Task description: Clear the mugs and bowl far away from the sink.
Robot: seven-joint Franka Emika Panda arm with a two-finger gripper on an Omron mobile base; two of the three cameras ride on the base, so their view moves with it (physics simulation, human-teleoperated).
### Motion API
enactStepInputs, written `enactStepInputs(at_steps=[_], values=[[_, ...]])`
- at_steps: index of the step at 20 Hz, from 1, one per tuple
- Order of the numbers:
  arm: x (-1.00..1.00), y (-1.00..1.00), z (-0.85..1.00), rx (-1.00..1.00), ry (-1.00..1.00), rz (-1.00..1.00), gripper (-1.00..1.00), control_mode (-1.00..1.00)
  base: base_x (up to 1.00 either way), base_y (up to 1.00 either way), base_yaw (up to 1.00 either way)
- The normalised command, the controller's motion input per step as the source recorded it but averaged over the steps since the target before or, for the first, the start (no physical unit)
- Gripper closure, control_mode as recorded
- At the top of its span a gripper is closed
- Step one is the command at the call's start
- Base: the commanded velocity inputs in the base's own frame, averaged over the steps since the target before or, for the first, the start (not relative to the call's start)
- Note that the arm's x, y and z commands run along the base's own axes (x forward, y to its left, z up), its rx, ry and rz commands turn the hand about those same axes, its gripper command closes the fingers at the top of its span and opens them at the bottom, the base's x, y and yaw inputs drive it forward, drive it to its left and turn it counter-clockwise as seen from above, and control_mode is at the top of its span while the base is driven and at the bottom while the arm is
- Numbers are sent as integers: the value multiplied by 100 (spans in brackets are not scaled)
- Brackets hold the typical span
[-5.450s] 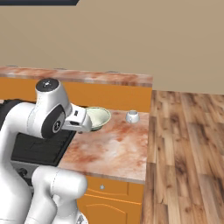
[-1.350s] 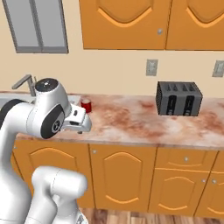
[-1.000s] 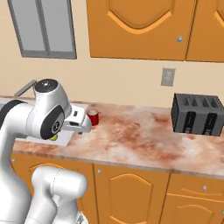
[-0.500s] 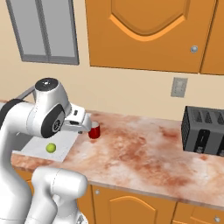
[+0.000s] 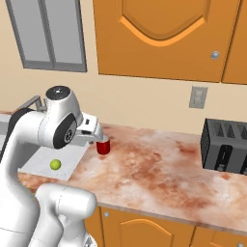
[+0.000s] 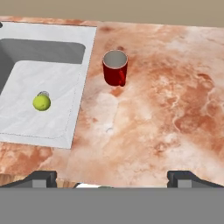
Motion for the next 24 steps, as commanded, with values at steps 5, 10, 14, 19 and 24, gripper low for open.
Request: enactStepInputs(at_steps=[5, 10, 14, 19, 24], values=[[87, 0, -27, 0, 2, 5, -100, -100, 0, 0, 0], [73, 1, -36, 0, 5, 6, -100, -100, 0, 0, 0], [50, 0, -34, 0, 4, 8, -100, -100, 0, 0, 0], [20, 0, -17, -1, 8, 6, -100, -100, 0, 0, 0], [1, -1, -16, -1, 8, 3, -100, -100, 0, 0, 0]])
